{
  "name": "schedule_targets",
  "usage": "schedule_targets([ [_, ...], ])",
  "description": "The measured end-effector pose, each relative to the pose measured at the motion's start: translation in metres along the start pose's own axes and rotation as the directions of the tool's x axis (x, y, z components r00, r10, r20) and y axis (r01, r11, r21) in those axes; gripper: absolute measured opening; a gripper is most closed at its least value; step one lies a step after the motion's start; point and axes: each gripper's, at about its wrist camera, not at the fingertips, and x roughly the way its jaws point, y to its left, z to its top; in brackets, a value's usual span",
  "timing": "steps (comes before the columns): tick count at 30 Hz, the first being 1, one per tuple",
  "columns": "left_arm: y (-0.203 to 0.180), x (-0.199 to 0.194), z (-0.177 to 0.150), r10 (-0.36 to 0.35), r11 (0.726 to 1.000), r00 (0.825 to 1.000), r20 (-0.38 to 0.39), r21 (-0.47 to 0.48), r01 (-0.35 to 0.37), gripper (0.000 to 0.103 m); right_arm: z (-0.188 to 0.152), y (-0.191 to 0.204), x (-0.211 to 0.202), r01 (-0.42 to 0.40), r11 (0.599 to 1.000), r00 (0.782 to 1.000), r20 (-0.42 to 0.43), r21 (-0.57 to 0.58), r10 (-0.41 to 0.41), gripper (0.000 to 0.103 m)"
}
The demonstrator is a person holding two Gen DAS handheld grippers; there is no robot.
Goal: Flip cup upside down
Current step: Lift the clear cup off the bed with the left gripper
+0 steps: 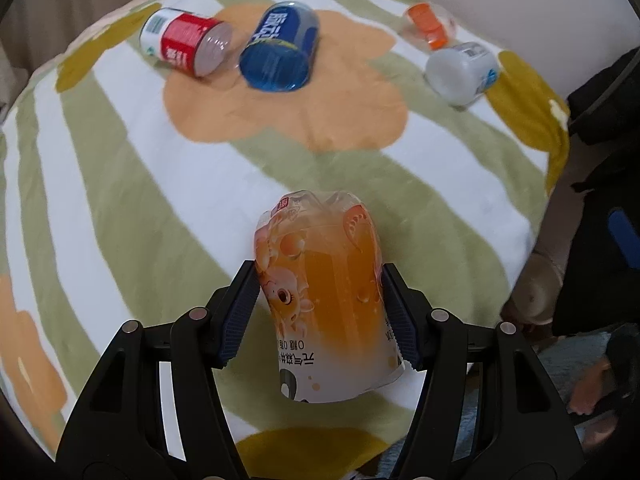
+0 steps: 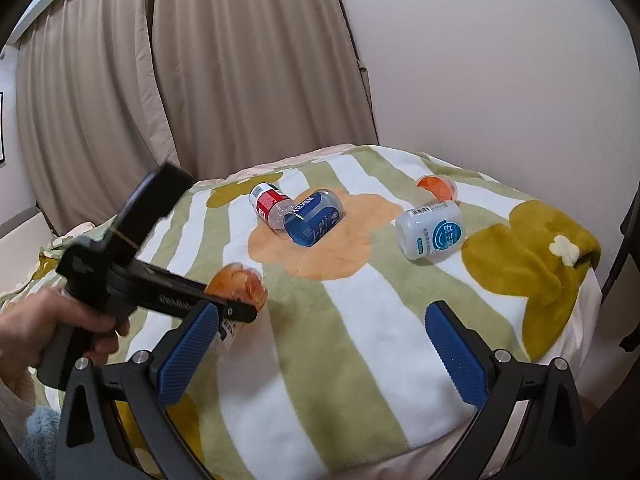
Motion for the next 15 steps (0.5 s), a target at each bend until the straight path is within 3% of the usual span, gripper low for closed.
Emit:
schedule_targets([
  [6, -0.001, 0.0, -0.002, 0.032, 0.999, 0.999, 0.038, 0.005, -0.032, 0.062, -0.003, -0.004, 0.003, -0.005, 1.0, 1.0, -0.026, 0.02, 0.005, 0.103],
  [8, -0.003, -0.002, -0.003, 0.047, 0.999, 0.998, 0.047, 0.011, -0.048, 0.068, -0.003, -0.004, 0.003, -0.01, 1.0, 1.0, -0.027, 0.025, 0.011, 0.103],
  [10, -0.003, -0.003, -0.004, 0.063, 0.998, 0.996, 0.059, 0.013, -0.064, 0.094, -0.003, -0.004, 0.002, -0.012, 1.0, 1.0, -0.026, 0.027, 0.013, 0.103],
  [12, 0.0, -0.006, -0.006, 0.061, 0.998, 0.995, 0.081, 0.007, -0.061, 0.1, -0.003, -0.004, 0.003, -0.011, 1.0, 1.0, -0.028, 0.026, 0.011, 0.103],
  [15, 0.005, -0.013, -0.01, 0.045, 0.999, 0.995, 0.093, -0.007, -0.045, 0.101, -0.003, -0.004, 0.003, -0.027, 0.999, 0.999, -0.036, 0.029, 0.028, 0.103],
])
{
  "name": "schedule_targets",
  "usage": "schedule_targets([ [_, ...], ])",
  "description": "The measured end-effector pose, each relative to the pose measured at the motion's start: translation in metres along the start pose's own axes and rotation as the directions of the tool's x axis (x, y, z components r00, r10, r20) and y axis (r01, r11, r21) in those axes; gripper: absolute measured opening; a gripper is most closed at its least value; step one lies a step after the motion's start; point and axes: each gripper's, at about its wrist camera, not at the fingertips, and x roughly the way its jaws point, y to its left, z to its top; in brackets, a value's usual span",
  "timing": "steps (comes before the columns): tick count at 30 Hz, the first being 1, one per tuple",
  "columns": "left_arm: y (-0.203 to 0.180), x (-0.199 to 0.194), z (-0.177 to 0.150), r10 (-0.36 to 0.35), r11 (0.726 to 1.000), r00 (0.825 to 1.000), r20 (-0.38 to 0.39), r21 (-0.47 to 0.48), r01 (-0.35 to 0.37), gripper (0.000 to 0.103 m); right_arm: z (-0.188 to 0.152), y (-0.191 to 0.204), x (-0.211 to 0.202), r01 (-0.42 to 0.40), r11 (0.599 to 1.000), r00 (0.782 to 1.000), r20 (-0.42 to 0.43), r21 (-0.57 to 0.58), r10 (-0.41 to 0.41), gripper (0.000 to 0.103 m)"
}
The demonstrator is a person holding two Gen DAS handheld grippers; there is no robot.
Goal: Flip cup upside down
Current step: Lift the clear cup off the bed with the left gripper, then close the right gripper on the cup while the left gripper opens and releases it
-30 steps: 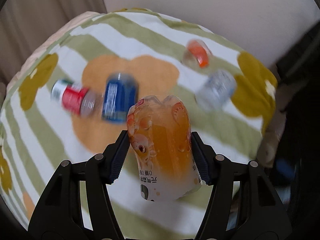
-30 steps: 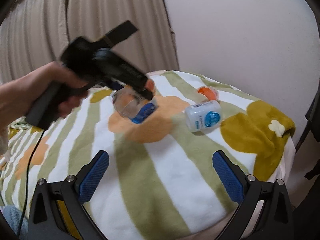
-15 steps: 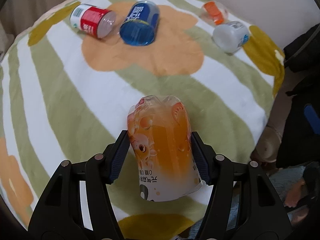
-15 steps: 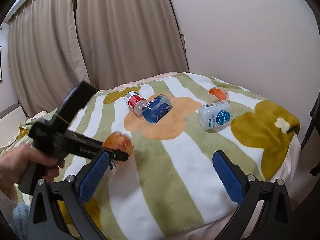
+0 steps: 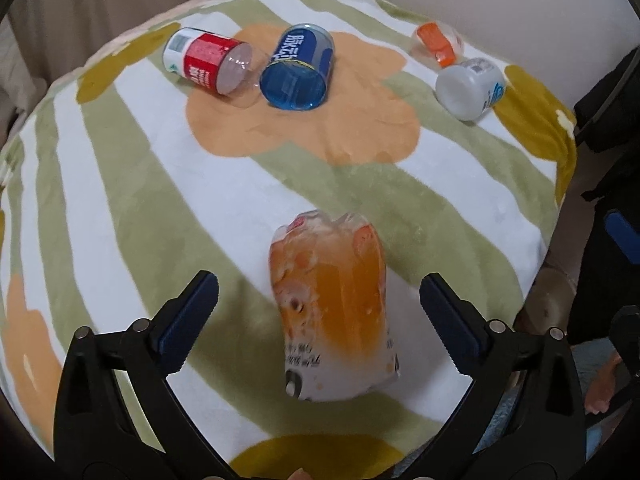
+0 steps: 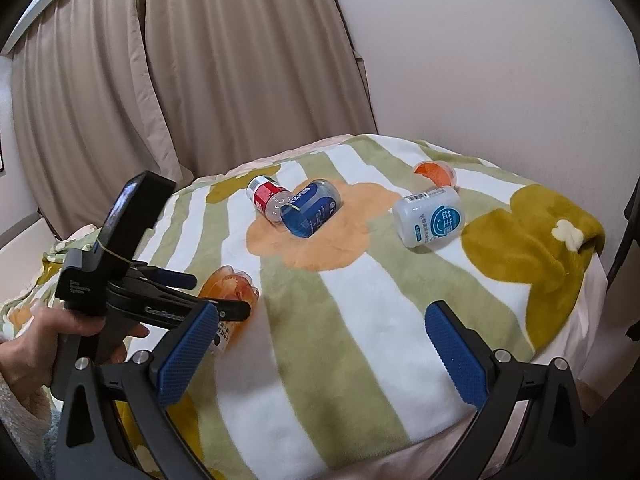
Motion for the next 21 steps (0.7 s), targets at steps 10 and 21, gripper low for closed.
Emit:
schedule_targets([
  [10, 0.025, -0.067, -0.055, 0.005, 1.0, 0.988, 0.152, 0.011, -0.006, 0.101, 0.068, 0.042, 0.043, -0.076, 0.995, 0.946, -0.313, 0.06, 0.091, 0.103],
  [21, 0.048, -0.079, -0.088, -0.019, 1.0, 0.98, 0.197, -0.006, 0.02, 0.1, 0.046, 0.065, 0.169, -0.028, 0.951, 0.734, -0.64, 0.308, 0.228, 0.09],
])
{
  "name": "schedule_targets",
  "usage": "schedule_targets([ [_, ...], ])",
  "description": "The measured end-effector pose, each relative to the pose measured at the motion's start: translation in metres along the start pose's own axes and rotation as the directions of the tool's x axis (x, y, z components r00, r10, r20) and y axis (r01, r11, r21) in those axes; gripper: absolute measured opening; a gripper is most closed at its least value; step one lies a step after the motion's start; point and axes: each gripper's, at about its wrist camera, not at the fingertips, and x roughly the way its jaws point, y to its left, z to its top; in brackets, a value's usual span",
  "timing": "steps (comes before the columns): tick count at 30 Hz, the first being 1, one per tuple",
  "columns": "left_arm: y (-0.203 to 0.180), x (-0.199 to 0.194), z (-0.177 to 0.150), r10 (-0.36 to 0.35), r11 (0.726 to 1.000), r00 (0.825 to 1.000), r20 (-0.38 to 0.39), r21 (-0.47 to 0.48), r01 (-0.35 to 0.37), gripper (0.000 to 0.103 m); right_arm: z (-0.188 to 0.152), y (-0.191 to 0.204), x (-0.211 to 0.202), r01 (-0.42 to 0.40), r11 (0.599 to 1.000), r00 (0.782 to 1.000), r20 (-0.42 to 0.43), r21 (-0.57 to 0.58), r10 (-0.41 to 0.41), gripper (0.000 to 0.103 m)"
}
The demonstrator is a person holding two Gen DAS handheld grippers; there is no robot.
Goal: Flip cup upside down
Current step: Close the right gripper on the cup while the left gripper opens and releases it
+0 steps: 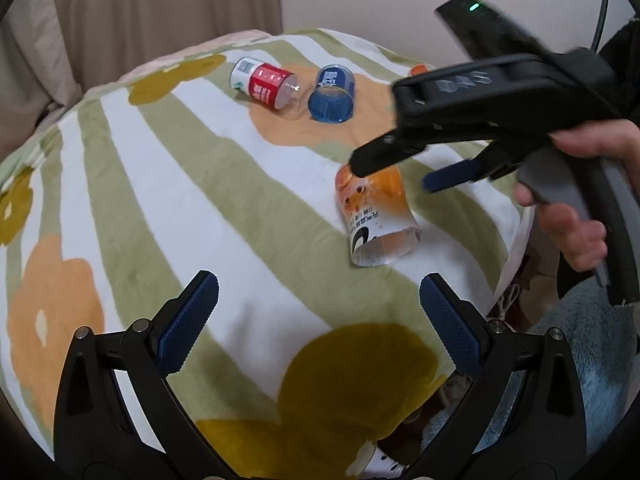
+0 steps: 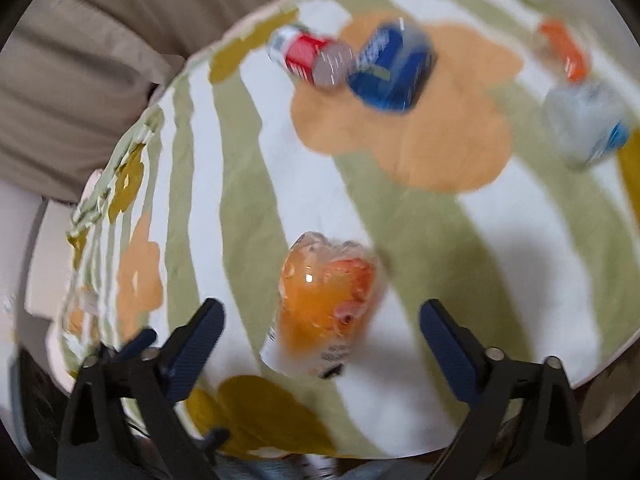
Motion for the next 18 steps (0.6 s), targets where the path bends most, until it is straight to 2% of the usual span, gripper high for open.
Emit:
schedule_targets([
  [3, 0.004, 0.001, -0.007, -0.01, 1.0, 1.0, 0.006, -0.006, 0.01, 0.101, 0.008, -0.006, 0.017, -0.003, 0.997, 0.999, -0.046, 0.074, 0.007, 0.078],
  [9, 0.013, 0.004, -0.014, -0.031, 0.999, 0.999, 0.006, -0.03, 0.031, 0.101, 0.017, -0.008, 0.03, 0.03, 0.994, 0.996, -0.088, 0.102, -0.021, 0.058],
  [13, 0.017, 0.005, -0.014, -0.041, 0.998, 0.999, 0.009, -0.047, 0.041, 0.101, 0.019, -0.003, 0.028, 0.038, 0.996, 0.994, -0.101, 0.082, -0.029, 0.057],
  [16, 0.021, 0.002, -0.015, -0.045, 0.997, 0.999, 0.018, -0.062, 0.046, 0.1, 0.016, 0.012, 0.007, -0.009, 1.0, 1.0, 0.013, -0.001, 0.009, 0.057],
  [17, 0.023, 0.001, -0.016, -0.044, 0.997, 0.999, 0.021, -0.069, 0.045, 0.101, 0.012, 0.021, -0.005, -0.015, 0.998, 0.996, 0.09, -0.062, 0.02, 0.057],
  [18, 0.024, -0.001, -0.016, -0.045, 0.996, 0.999, 0.021, -0.078, 0.046, 0.1, 0.003, 0.031, -0.018, -0.002, 0.989, 0.983, 0.183, -0.148, 0.029, 0.057],
])
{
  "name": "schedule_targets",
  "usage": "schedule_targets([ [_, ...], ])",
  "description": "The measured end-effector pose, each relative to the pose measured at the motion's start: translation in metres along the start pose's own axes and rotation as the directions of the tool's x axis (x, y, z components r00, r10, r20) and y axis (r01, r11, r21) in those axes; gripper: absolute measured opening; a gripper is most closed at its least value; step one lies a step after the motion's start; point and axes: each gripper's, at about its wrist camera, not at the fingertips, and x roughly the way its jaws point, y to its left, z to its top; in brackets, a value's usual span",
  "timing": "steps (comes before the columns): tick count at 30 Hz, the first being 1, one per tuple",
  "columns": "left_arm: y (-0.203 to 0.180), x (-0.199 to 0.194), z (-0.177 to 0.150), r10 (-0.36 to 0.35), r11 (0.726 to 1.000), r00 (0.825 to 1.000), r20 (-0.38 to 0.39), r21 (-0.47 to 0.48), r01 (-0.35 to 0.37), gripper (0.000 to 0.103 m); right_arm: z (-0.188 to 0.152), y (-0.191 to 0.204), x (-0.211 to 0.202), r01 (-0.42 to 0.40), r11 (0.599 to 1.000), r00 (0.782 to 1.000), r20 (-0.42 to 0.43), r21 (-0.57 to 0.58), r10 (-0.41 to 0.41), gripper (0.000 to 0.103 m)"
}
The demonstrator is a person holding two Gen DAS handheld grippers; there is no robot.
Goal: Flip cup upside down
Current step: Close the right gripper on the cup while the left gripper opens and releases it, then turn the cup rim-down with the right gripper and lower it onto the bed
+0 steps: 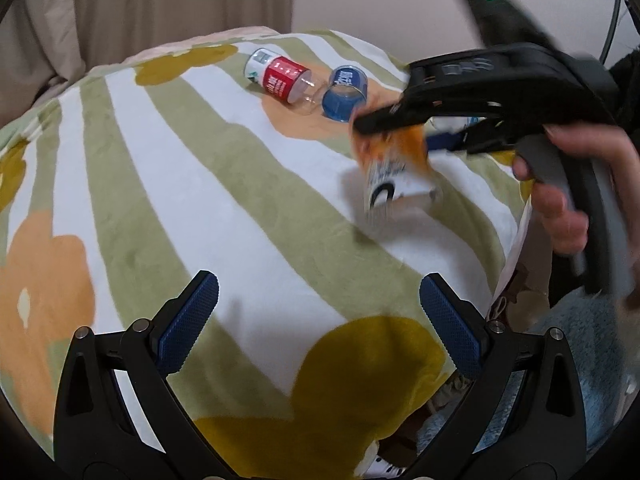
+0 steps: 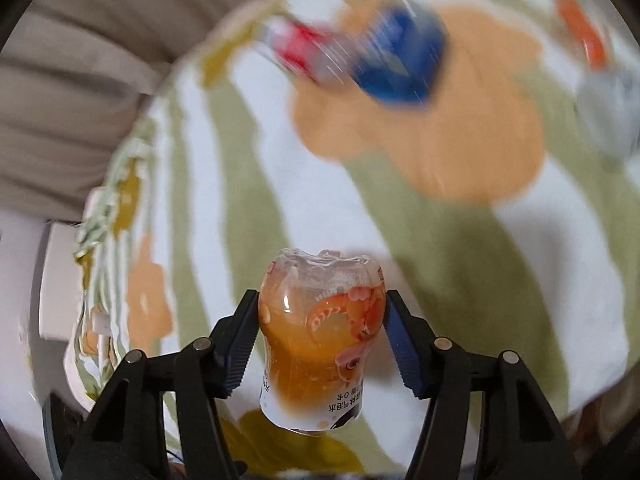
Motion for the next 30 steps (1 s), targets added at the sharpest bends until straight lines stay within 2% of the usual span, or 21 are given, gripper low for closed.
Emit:
schedule_targets([
  [2, 0.003, -0.005, 0.0, -0.005, 1.0, 1.0, 0.002, -0.016, 0.005, 0.1, -0.016, 0.018, -0.015, 0.025, 0.988, 0.986, 0.164, -0.154, 0.0, 0.057],
  [4, 0.006, -0.012, -0.001, 0.005, 1.0, 1.0, 0.009, -0.019, -0.005, 0.1, -0.043, 0.033, -0.019, 0.05, 0.956, 0.952, 0.303, -0.288, 0.042, 0.057],
  [8, 0.012, -0.025, -0.005, 0.026, 0.999, 1.0, 0.016, -0.022, -0.026, 0.1, -0.079, 0.042, 0.002, 0.126, 0.918, 0.915, 0.402, -0.377, 0.04, 0.057],
  [12, 0.018, -0.029, -0.01, 0.044, 0.999, 0.999, 0.007, -0.032, -0.043, 0.1, -0.097, 0.044, 0.02, 0.21, 0.874, 0.902, 0.432, -0.438, 0.0, 0.057],
  [15, 0.019, -0.028, -0.011, 0.042, 0.998, 0.999, 0.001, -0.042, -0.042, 0.1, -0.103, 0.046, 0.021, 0.238, 0.845, 0.902, 0.432, -0.479, -0.01, 0.057],
  [20, 0.018, -0.031, -0.017, 0.066, 0.997, 0.998, 0.001, -0.041, -0.065, 0.1, -0.108, 0.044, 0.011, 0.237, 0.834, 0.913, 0.407, -0.498, -0.017, 0.057],
  [24, 0.019, -0.034, -0.024, 0.058, 0.996, 0.998, -0.004, -0.063, -0.058, 0.101, -0.116, 0.044, 0.006, 0.237, 0.82, 0.926, 0.376, -0.521, -0.029, 0.057],
  [30, 0.021, -0.039, -0.027, 0.05, 0.995, 0.999, -0.004, -0.09, -0.05, 0.1, -0.123, 0.044, 0.001, 0.234, 0.816, 0.931, 0.363, -0.528, -0.032, 0.057],
])
